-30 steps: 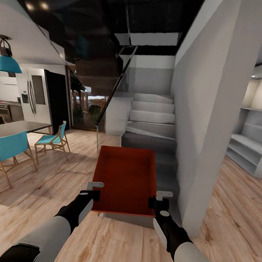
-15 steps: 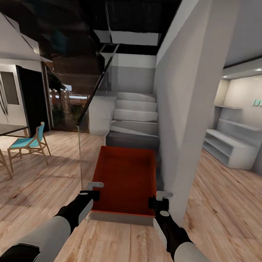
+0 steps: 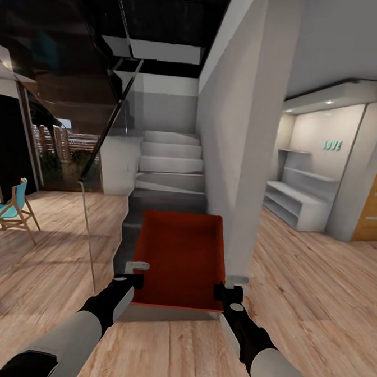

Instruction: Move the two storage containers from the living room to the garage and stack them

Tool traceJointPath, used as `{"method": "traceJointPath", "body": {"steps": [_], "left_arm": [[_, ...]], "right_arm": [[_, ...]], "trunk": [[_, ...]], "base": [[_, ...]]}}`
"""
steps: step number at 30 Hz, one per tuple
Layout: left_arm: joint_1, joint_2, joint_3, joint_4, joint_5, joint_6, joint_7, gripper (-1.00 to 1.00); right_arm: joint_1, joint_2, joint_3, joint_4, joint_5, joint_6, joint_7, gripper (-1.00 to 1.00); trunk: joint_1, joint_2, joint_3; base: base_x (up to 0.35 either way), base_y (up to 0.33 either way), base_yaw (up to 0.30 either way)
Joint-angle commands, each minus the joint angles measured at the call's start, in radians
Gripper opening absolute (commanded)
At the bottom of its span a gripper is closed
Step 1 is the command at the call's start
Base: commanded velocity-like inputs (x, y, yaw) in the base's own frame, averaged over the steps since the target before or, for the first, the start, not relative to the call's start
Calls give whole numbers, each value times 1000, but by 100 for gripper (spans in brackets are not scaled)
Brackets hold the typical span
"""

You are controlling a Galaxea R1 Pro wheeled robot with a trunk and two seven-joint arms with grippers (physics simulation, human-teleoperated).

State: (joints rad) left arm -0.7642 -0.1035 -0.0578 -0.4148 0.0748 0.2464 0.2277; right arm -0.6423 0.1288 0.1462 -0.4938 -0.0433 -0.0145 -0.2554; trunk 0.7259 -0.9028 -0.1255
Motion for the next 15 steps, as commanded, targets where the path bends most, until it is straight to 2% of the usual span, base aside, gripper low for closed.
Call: {"method": "traceJointPath", "body": {"steps": [1,15], "left_arm": [[0,7,-4,-1,0,8,10,-100],[0,8,-4,-1,0,9,10,-100]], "right_arm": [[-2,-2,-43,-3,11,-3,-50,-100],[-2,-3,-43,-2,11,-4,-50,-100]], "trunk": [[0,-1,-1],[0,-1,-1]], "base": [[0,0,-283],[0,0,-283]]}}
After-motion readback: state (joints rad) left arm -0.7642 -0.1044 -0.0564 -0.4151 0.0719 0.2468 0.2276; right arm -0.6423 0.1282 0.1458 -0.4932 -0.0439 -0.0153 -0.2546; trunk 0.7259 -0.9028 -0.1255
